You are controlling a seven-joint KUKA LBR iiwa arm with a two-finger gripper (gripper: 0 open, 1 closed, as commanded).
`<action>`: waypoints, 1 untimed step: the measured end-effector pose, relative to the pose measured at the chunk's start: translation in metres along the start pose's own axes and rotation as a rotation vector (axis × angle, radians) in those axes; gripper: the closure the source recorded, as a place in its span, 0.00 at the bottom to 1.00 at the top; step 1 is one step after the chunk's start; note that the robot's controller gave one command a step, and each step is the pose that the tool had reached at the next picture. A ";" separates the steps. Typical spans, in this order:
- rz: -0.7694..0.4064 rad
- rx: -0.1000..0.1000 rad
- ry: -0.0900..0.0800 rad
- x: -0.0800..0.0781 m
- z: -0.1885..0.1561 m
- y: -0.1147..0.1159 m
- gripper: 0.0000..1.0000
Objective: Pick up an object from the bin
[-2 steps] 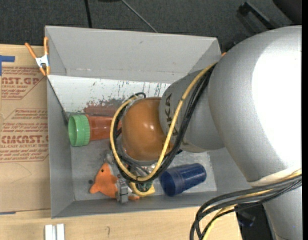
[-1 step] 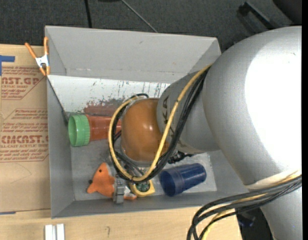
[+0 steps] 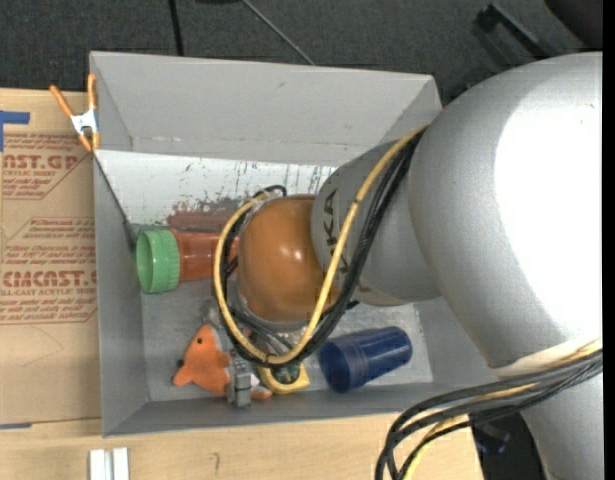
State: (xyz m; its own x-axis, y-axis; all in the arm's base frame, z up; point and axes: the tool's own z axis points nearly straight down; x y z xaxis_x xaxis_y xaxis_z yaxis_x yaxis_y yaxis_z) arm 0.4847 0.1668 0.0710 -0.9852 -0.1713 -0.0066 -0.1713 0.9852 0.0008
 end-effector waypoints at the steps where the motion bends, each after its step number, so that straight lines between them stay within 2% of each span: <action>1: 0.038 0.000 0.001 -0.002 0.000 0.006 0.00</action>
Offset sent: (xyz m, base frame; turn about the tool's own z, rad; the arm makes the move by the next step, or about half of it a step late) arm -0.0024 0.0224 -0.0010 -0.0452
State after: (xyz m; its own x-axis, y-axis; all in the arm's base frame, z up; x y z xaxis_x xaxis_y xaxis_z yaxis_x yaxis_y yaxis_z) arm 0.4855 0.1729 0.0709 -0.9910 -0.1340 -0.0051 -0.1340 0.9910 0.0012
